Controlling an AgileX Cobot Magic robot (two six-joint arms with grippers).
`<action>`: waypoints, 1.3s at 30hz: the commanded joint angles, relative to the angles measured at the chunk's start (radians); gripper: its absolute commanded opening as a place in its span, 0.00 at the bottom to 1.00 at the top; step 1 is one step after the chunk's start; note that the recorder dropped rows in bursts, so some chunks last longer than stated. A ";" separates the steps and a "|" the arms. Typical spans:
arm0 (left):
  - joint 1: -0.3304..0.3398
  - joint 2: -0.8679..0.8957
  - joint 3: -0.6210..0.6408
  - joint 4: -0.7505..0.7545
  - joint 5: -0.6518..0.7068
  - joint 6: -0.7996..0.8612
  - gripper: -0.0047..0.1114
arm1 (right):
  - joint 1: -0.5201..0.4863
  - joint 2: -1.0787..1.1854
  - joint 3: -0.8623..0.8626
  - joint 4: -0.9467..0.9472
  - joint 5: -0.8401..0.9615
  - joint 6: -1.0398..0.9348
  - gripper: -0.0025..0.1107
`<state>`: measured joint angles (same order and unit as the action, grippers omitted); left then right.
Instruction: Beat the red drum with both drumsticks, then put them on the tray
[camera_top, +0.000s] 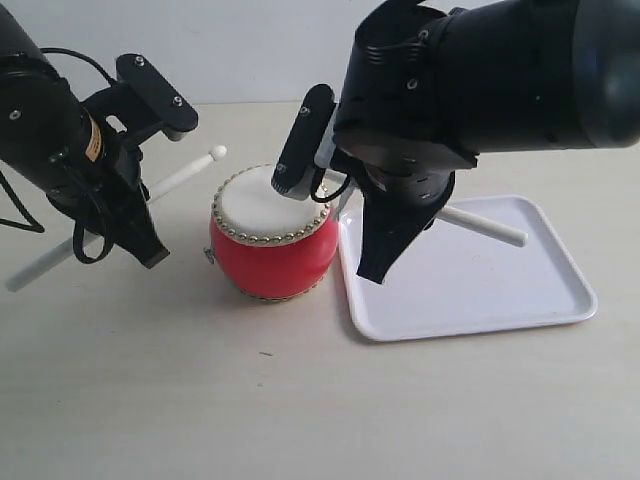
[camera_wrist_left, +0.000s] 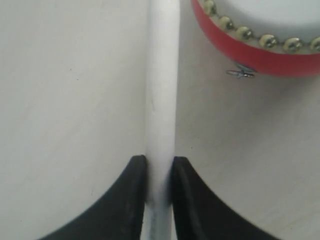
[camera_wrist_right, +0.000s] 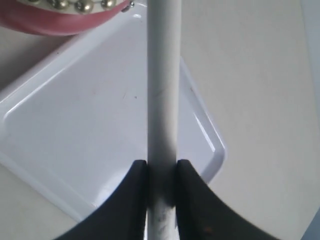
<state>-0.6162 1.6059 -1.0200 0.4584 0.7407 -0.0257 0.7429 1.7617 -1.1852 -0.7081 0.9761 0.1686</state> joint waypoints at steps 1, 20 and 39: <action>-0.002 -0.007 -0.031 0.004 0.037 -0.011 0.04 | 0.001 0.000 -0.009 0.026 -0.014 -0.049 0.02; -0.087 -0.007 -0.064 -0.002 0.155 0.108 0.04 | 0.001 0.022 -0.009 0.036 0.066 -0.111 0.02; -0.104 -0.037 -0.064 0.214 0.282 -0.081 0.04 | 0.001 0.020 -0.009 0.090 -0.089 -0.057 0.02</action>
<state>-0.7150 1.6430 -1.0786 0.6344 1.0308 -0.0707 0.7429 1.7204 -1.1877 -0.6379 0.8805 0.1235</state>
